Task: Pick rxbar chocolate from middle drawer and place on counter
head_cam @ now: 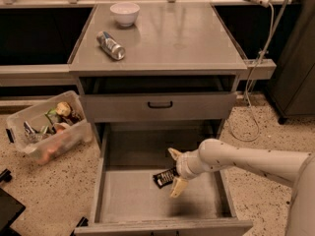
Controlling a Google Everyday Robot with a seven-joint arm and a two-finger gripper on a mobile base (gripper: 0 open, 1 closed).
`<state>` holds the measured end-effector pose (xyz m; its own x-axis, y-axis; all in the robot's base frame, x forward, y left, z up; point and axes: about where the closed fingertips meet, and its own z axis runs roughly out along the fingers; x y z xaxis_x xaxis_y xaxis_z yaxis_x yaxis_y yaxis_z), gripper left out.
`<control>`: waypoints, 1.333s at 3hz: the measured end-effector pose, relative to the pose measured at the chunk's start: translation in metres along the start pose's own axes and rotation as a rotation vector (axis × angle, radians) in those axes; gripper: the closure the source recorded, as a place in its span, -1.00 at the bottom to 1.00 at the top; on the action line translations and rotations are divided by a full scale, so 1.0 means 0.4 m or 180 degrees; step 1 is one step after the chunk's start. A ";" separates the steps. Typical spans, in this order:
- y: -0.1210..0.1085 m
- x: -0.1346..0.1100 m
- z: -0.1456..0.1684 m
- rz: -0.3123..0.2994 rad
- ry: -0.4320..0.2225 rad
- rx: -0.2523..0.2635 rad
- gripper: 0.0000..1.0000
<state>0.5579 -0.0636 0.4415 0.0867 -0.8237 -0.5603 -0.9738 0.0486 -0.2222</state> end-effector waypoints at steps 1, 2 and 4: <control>-0.001 0.015 0.040 0.0066 -0.0042 -0.0079 -1.00; -0.013 0.054 0.117 0.0130 -0.0100 -0.0247 -1.00; -0.045 0.091 0.178 0.0197 -0.0166 -0.0338 -1.00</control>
Offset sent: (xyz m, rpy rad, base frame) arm 0.0424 0.0095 -0.0887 0.0604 0.1468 0.0254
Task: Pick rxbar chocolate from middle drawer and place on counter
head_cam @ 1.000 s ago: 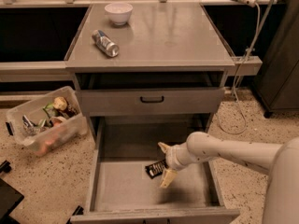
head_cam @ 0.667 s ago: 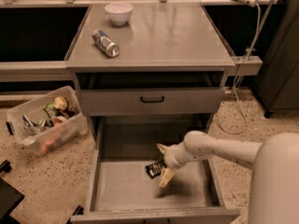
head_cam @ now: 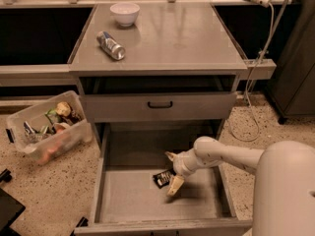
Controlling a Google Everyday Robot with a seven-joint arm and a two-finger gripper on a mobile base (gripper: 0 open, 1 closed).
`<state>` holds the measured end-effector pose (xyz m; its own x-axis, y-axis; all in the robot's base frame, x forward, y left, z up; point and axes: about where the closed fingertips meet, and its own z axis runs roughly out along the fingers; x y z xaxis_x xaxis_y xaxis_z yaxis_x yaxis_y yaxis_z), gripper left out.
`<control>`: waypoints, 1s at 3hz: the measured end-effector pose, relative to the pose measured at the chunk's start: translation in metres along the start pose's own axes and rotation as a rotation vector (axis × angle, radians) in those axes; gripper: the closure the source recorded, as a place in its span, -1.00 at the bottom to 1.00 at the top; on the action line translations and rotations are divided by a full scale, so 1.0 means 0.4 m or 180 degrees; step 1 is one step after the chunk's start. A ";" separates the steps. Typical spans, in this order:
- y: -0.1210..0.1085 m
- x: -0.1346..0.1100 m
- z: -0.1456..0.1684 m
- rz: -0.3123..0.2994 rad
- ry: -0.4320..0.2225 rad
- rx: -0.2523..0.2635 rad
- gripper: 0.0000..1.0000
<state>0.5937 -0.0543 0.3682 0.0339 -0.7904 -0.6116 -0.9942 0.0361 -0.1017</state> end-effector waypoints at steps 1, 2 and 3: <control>0.000 0.000 0.000 0.0000 0.0000 0.0000 -0.62; 0.000 0.000 0.000 0.0000 0.0000 0.0000 -0.15; 0.000 0.000 0.000 0.0000 0.0000 -0.0001 0.31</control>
Offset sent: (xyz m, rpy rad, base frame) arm 0.0000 0.0000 0.0000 0.0000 0.0000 0.0000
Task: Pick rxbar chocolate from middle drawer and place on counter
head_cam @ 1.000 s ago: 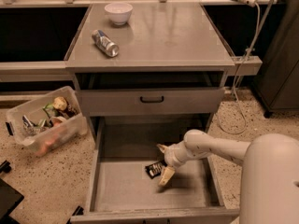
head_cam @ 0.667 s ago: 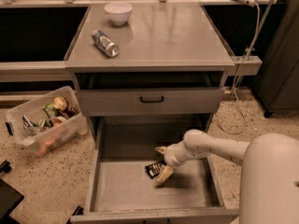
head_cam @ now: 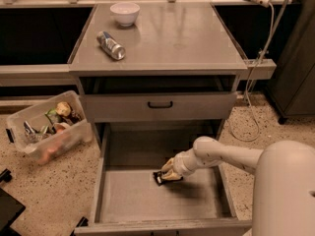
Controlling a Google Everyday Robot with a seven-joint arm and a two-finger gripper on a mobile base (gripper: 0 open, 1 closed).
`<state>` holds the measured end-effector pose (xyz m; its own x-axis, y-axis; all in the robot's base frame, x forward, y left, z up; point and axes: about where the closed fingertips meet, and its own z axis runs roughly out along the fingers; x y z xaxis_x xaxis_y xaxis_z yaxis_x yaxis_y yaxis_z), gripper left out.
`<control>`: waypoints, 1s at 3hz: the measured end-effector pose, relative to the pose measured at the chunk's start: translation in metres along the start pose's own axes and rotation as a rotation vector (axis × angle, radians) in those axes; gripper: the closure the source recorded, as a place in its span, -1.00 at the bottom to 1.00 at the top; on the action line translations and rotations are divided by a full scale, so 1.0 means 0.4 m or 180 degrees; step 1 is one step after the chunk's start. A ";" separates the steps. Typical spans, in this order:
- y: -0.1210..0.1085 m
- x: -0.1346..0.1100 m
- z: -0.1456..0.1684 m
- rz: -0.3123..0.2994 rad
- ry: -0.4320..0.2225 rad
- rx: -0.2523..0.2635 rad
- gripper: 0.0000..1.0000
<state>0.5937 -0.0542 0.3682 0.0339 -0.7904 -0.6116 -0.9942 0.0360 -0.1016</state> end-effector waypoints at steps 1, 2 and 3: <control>0.000 0.000 0.000 0.0000 0.0000 0.0000 0.78; 0.000 0.000 0.000 0.0000 0.0000 0.0000 1.00; 0.000 0.000 0.000 0.0000 0.0000 -0.0001 0.62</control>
Offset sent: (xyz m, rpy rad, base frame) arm 0.0000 0.0000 0.0000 0.0000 0.0000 0.0000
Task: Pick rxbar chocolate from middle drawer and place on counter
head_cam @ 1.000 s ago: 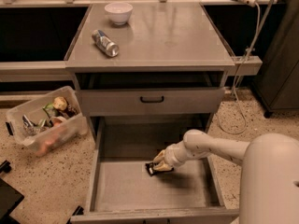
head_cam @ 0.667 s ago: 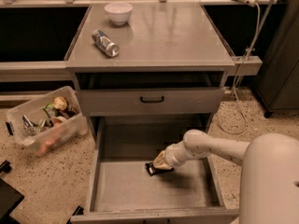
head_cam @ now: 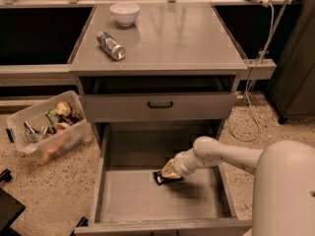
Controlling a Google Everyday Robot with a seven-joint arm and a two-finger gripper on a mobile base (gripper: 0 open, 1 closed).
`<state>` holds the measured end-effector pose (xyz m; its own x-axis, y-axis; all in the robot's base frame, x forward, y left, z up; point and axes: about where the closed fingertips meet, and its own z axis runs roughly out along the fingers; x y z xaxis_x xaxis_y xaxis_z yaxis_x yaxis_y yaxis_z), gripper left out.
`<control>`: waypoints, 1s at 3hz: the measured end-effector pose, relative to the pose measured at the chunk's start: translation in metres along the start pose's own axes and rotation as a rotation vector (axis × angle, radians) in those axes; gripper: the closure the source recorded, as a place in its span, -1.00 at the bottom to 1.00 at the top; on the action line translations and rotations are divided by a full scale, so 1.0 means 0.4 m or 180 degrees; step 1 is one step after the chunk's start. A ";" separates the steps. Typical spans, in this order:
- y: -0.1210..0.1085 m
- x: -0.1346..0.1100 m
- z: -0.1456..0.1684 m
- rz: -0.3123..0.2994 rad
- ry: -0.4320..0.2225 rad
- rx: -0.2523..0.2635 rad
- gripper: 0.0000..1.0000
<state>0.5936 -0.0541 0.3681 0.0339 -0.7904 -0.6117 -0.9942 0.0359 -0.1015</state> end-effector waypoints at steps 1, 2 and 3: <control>0.000 0.000 0.000 0.0000 0.0000 0.0000 0.16; 0.000 0.000 0.000 0.0000 0.0000 0.0000 -0.31; 0.000 0.000 0.000 0.0000 0.0000 -0.0001 -0.77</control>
Offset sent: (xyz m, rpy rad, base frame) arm 0.0000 0.0000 0.0000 0.0000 0.0000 0.0000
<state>0.5936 -0.0540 0.3681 0.0339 -0.7903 -0.6117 -0.9942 0.0358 -0.1013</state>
